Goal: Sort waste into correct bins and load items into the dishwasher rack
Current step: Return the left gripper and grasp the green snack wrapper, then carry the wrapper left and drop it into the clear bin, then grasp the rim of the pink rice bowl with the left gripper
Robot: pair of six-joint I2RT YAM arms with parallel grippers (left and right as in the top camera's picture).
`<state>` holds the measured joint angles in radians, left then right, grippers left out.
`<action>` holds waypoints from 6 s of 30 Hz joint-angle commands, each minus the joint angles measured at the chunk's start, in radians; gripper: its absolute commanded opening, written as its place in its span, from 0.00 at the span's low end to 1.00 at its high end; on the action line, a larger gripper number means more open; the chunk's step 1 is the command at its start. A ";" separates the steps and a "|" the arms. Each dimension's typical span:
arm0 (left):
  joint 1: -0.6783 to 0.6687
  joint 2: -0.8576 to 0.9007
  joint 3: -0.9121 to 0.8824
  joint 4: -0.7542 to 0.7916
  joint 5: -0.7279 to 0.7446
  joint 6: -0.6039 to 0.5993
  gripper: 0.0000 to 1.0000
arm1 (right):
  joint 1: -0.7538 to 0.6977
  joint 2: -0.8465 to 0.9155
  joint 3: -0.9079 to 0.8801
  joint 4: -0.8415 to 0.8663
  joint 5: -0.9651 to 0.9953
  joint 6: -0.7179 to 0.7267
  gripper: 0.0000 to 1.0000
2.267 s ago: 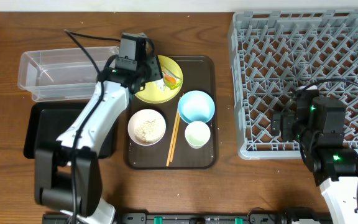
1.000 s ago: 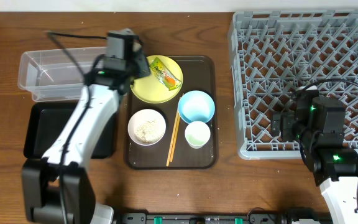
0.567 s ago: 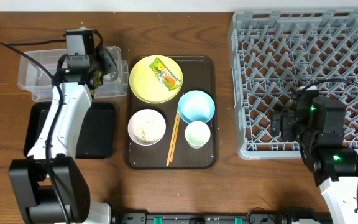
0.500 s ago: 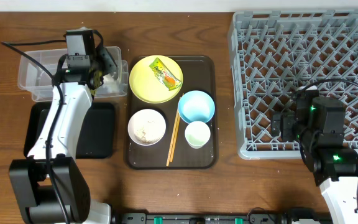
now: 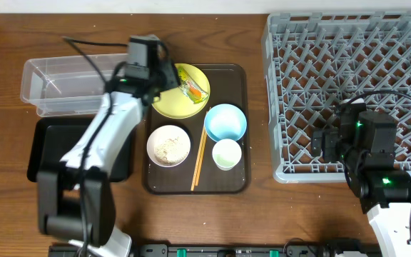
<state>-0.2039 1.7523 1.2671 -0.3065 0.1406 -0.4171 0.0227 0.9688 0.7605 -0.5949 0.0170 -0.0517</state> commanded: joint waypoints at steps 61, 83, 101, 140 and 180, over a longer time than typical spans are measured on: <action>-0.100 0.145 0.013 -0.019 0.048 -0.193 0.06 | 0.002 -0.008 0.025 -0.015 -0.006 0.013 0.99; -0.080 0.128 0.013 0.039 -0.116 -0.128 0.57 | 0.002 -0.008 0.025 -0.015 -0.007 0.013 0.99; -0.084 0.341 0.013 0.246 -0.114 -0.129 0.51 | 0.002 -0.008 0.025 -0.024 -0.008 0.014 0.99; 0.327 -0.011 0.013 0.031 -0.134 -0.051 0.29 | 0.002 -0.008 0.025 -0.023 -0.007 0.013 0.99; -0.237 -0.033 -0.207 -0.333 -0.046 0.046 0.36 | 0.002 -0.008 0.025 -0.026 -0.007 0.014 0.99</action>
<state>-0.4339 1.6764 1.0653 -0.6460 0.0978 -0.3794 0.0227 0.9676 0.7658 -0.6178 0.0151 -0.0517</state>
